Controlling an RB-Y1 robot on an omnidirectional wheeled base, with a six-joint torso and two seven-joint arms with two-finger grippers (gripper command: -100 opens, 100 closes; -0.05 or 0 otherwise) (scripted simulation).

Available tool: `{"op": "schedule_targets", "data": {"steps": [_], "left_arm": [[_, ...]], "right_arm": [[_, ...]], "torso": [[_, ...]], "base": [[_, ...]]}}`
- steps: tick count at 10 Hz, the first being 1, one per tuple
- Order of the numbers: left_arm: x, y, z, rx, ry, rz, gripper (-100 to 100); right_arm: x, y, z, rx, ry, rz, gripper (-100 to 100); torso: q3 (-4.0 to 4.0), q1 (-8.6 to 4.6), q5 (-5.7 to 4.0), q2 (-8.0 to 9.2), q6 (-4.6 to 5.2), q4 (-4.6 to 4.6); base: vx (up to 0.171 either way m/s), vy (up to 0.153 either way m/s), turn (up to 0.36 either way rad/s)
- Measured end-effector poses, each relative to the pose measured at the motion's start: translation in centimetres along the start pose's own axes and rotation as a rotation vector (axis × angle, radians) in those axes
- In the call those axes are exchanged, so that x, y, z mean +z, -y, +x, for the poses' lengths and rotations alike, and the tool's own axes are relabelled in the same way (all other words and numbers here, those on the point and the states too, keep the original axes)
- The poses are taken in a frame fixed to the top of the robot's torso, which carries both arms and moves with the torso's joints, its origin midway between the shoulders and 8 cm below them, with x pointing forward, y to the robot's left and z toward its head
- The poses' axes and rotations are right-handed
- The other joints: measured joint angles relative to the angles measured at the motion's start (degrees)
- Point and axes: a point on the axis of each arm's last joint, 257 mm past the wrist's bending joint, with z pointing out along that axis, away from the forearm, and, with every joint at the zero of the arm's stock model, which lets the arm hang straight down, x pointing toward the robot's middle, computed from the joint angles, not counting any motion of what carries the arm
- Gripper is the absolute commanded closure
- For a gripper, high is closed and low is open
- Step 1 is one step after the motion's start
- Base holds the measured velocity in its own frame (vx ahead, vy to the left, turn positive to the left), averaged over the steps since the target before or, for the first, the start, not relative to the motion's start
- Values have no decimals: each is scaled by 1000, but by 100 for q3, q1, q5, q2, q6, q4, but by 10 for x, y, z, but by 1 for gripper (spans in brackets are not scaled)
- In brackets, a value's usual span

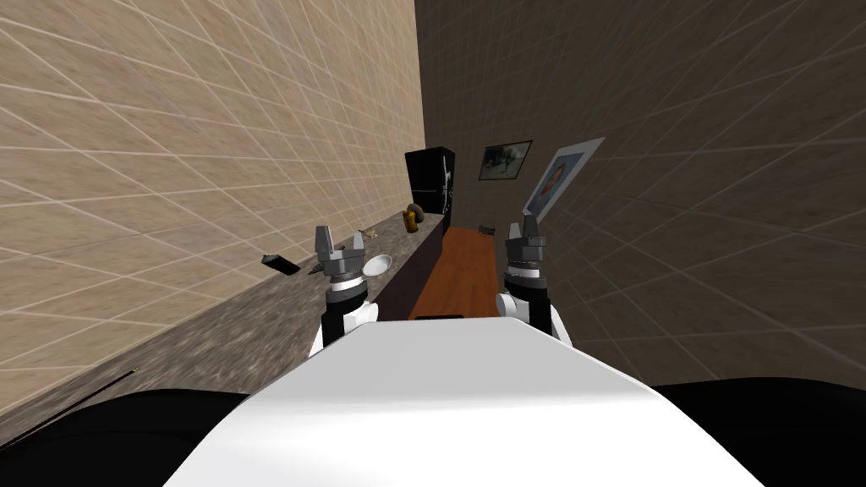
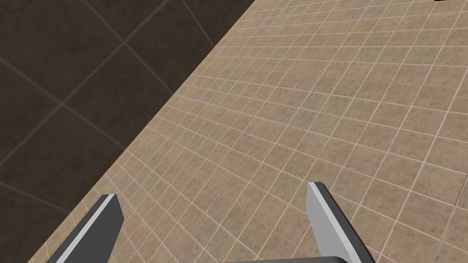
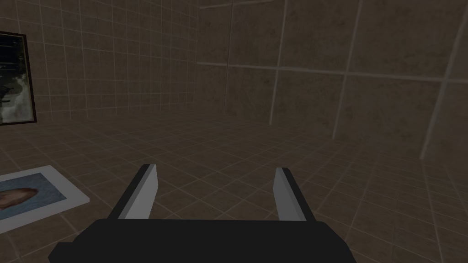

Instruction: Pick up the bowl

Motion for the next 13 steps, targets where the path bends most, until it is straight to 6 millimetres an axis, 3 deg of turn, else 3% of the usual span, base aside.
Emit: {"op": "schedule_targets", "data": {"steps": [6, 13], "left_arm": [[5, -28, -4, -24, -20, -103, -100], [4, -75, -10, -50, -52, -278, -100]], "right_arm": [[0, 0, 0, 0, 0, 0, 0], [0, 0, 0, 0, 0, 0, 0]], "torso": [[5, 7, 2, 8, 0, 2], [3, 9, 2, 5, 0, 1]], "base": [[-28, 18, 14], [-17, 17, 1]]}}
